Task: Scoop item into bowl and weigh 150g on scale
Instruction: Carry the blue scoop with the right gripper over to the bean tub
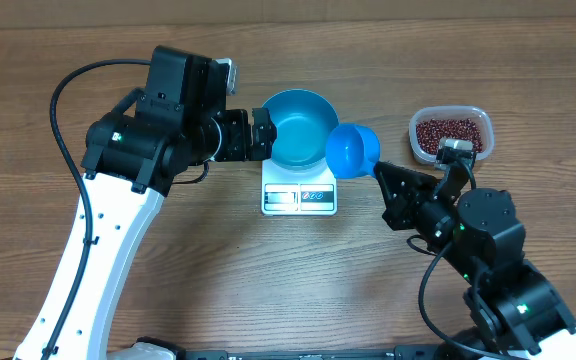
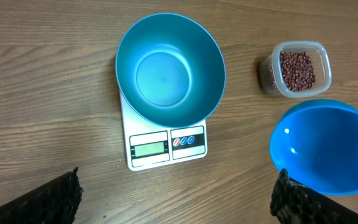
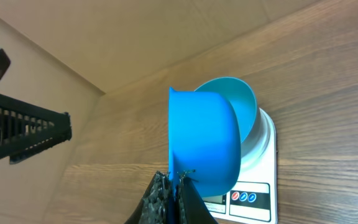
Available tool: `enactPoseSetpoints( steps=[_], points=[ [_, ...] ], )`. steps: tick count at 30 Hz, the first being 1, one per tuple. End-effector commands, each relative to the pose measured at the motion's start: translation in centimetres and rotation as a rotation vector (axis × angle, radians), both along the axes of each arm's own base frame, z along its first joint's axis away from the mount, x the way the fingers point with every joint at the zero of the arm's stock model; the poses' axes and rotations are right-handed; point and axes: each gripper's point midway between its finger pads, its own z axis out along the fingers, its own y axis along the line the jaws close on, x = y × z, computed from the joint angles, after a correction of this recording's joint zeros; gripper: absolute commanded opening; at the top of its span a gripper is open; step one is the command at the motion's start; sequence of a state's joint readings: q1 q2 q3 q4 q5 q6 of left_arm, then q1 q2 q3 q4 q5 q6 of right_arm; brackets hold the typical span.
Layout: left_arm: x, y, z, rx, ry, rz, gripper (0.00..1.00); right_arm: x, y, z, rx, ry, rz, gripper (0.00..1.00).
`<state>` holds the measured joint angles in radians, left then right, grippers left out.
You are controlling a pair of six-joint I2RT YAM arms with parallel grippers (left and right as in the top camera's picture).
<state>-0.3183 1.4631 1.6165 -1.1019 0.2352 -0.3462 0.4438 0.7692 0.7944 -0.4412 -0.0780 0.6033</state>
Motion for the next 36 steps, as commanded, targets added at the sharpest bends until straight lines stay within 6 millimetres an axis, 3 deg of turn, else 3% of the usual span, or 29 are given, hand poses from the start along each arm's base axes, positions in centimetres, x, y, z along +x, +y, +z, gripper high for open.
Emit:
enactPoseSetpoints(
  steps=[1, 17, 27, 36],
  points=[
    [-0.2, 0.2, 1.3, 0.007, -0.044, -0.025, 1.0, -0.1, -1.0, 2.2, -0.026, -0.044, -0.025, 0.04],
    [-0.4, 0.3, 1.1, 0.01, -0.033, -0.024, 1.0, 1.2, -7.8, 1.3, -0.247, 0.179, -0.224, 0.04],
    [-0.4, 0.3, 1.1, 0.01, -0.033, -0.025, 1.0, 5.4, -13.6, 2.3, -0.561, 0.316, -0.301, 0.04],
    [-0.4, 0.3, 1.1, 0.01, -0.033, -0.025, 0.99, 9.3, -17.9, 0.5, -0.835, 0.451, -0.408, 0.04]
  ],
)
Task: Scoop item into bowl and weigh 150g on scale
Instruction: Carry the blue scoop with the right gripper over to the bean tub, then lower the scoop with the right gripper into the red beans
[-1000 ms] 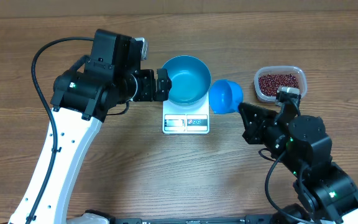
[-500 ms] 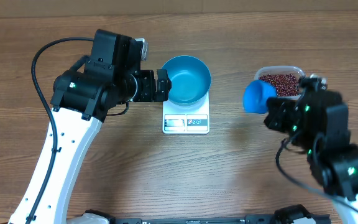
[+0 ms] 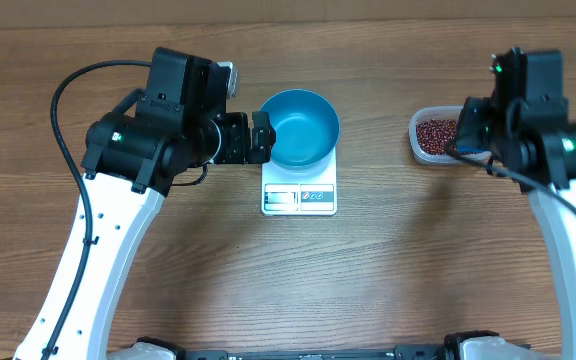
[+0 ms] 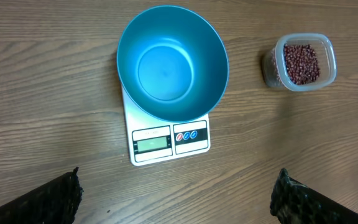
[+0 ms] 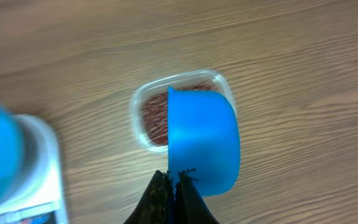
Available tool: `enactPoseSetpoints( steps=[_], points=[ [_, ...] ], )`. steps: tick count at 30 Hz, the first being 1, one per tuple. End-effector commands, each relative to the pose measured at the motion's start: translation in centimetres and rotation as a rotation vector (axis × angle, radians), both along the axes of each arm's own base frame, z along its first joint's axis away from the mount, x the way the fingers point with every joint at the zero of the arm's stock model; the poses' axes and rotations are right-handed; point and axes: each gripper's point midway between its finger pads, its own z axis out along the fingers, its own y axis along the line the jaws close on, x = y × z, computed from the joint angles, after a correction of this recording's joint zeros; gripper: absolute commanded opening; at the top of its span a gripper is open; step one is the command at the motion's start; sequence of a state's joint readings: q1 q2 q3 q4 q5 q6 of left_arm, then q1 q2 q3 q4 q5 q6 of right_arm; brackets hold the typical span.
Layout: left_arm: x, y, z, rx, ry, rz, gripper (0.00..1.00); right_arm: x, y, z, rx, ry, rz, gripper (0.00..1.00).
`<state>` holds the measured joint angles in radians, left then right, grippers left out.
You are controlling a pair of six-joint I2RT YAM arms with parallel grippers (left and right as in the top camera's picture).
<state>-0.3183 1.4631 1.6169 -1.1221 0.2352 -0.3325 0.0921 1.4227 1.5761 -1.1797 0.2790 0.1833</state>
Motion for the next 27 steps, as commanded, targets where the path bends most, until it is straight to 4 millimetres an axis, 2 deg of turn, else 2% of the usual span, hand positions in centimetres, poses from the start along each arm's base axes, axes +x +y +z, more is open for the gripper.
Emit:
enactPoseSetpoints(
  steps=[1, 5, 9, 18, 27],
  points=[
    [0.0, 0.1, 1.4, -0.003, -0.046, -0.014, 1.0, 1.1, -2.4, 0.5, -0.154, 0.009, -0.038, 0.04],
    [0.0, 0.1, 1.4, -0.003, -0.046, -0.014, 1.0, 2.5, -3.5, -0.5, -0.228, 0.027, -0.068, 0.04],
    [0.0, 0.1, 1.4, -0.003, -0.046, -0.014, 0.99, 3.9, -4.2, -0.6, -0.292, 0.017, -0.071, 0.04],
    [0.0, 0.1, 1.4, -0.003, -0.046, -0.014, 1.0, 5.8, -4.2, -1.1, -0.322, -0.001, -0.044, 0.04],
    [0.0, 0.1, 1.4, -0.003, -0.046, -0.014, 1.0, 6.9, -4.0, -5.3, -0.344, 0.119, -0.012, 0.04]
  ],
)
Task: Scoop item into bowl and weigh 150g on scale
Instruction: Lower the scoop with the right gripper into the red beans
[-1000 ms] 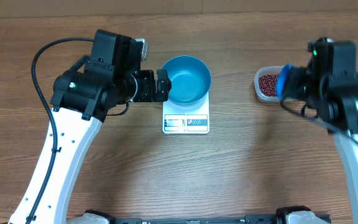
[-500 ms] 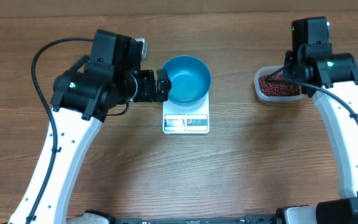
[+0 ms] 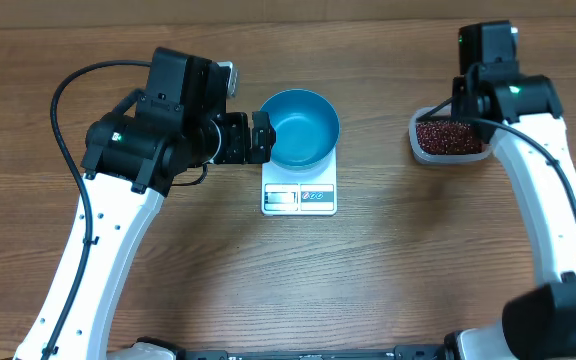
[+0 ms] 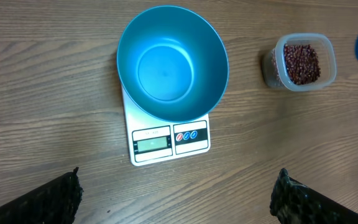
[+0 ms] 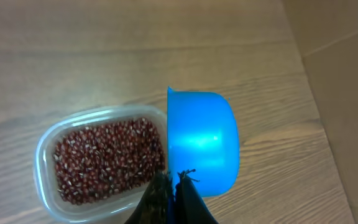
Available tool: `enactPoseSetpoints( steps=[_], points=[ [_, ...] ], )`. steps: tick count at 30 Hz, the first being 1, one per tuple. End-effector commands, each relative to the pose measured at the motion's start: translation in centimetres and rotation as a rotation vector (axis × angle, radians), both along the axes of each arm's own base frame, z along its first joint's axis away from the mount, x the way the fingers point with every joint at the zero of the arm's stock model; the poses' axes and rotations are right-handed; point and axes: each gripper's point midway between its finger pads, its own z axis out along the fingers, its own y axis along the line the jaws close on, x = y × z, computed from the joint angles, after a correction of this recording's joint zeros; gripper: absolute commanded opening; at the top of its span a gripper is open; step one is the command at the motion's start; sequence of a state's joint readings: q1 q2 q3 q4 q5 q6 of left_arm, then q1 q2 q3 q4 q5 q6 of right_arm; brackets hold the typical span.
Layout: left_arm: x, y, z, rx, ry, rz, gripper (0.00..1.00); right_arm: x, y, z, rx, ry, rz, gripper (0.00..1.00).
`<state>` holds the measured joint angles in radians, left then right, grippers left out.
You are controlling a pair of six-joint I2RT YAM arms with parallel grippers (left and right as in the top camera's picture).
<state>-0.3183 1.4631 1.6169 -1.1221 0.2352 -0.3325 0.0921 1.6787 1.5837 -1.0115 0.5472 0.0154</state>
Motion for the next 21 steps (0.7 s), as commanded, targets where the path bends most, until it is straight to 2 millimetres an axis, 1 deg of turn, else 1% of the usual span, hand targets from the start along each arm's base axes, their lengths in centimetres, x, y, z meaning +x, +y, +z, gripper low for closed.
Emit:
enactPoseSetpoints(
  steps=[1, 2, 7, 14, 21],
  points=[
    [0.0, 0.1, 1.4, -0.003, -0.046, -0.014, 1.0, 0.7, -0.3, -0.3, -0.025, 0.014, -0.002, 0.04],
    [0.0, 0.1, 1.4, -0.003, -0.046, -0.014, 1.0, 0.8, -0.3, -0.8, -0.026, 0.026, -0.002, 0.04],
    [0.0, 0.1, 1.4, -0.003, -0.046, -0.014, 0.99, 1.0, -0.3, -1.8, -0.028, 0.055, -0.001, 0.04],
    [0.0, 0.1, 1.4, -0.003, -0.046, -0.014, 1.0, 0.8, 0.0, -3.6, -0.013, 0.116, 0.01, 0.04],
    [0.0, 0.1, 1.4, -0.003, -0.046, -0.014, 1.0, 0.7, 0.8, -3.9, -0.002, 0.13, 0.029, 0.04]
  ],
)
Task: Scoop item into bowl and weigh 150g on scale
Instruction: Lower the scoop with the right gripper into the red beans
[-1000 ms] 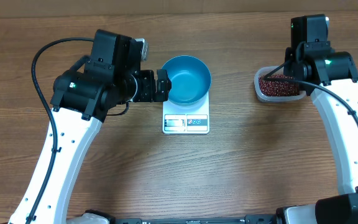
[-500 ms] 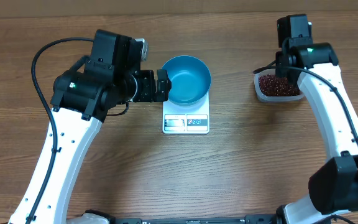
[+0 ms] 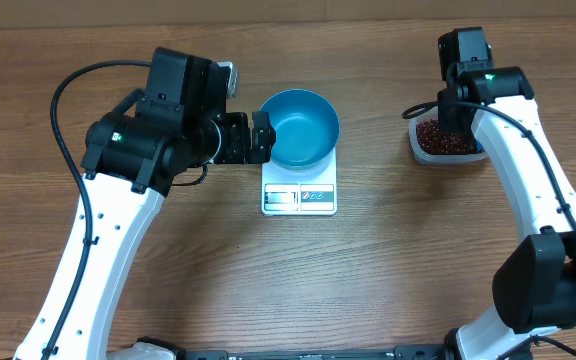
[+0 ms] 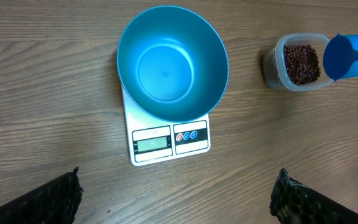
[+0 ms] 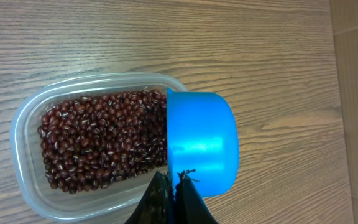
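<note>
A teal bowl (image 3: 302, 126) sits empty on the white scale (image 3: 299, 197). At the right stands a clear tub of red beans (image 3: 444, 138). My right gripper (image 5: 173, 179) is shut on the handle of a blue scoop (image 5: 201, 142), which hangs at the tub's edge, its cup partly over the beans (image 5: 104, 140). The scoop (image 4: 345, 56) also shows beside the tub (image 4: 298, 61) in the left wrist view. My left gripper (image 4: 176, 193) is open, held above the table near the scale, its fingers (image 4: 42, 200) spread wide with nothing between them.
The wooden table (image 3: 368, 280) carries only the scale, bowl and tub. A lighter wall edge (image 5: 356, 74) runs behind the tub. My left arm (image 3: 158, 130) stands just left of the bowl.
My right gripper with the scoop has come closer to the bean tub; the scoop's cup now overlaps the tub's edge. The left arm, bowl and scale are unchanged.
The right gripper first held the blue scoop right beside the bowl on the scale. Then it held it over the bean tub at the right. After that it was behind the tub, and now the scoop is low at the tub's edge. The left gripper stayed open throughout.
</note>
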Available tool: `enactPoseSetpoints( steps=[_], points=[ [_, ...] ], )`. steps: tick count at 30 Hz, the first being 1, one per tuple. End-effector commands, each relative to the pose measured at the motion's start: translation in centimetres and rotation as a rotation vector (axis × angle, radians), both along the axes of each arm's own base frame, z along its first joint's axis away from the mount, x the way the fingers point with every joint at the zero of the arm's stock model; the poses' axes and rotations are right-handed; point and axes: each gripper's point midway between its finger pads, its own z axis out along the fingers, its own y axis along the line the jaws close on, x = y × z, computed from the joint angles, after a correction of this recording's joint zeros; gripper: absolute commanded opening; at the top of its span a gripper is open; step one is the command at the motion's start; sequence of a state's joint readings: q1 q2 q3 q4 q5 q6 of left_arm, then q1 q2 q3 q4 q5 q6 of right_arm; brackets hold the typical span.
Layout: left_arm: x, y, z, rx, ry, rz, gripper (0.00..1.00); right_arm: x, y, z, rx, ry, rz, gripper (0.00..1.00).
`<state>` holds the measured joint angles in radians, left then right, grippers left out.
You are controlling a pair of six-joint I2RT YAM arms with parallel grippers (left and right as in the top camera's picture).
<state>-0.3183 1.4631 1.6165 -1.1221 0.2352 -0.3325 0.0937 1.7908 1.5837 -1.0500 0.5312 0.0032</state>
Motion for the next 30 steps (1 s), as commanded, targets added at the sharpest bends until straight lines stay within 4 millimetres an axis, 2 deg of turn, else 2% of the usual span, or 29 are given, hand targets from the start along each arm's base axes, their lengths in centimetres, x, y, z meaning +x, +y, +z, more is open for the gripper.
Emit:
enactPoseSetpoints(
  steps=[1, 8, 21, 30],
  points=[
    [0.0, 0.1, 1.4, -0.003, -0.047, -0.014, 0.99, 0.5, 0.6, 1.0, 0.004, -0.027, 0.014, 0.04],
    [0.0, 0.1, 1.4, -0.003, -0.047, -0.014, 0.99, 0.7, 1.4, 0.5, 0.018, -0.019, 0.032, 0.04],
    [0.0, 0.1, 1.4, -0.003, -0.047, -0.014, 0.99, 1.0, 1.4, -0.6, 0.012, -0.001, 0.041, 0.04],
    [0.0, 0.1, 1.4, -0.003, -0.047, -0.014, 1.0, 1.1, 1.4, -3.0, 0.003, 0.059, 0.047, 0.04]
  ],
)
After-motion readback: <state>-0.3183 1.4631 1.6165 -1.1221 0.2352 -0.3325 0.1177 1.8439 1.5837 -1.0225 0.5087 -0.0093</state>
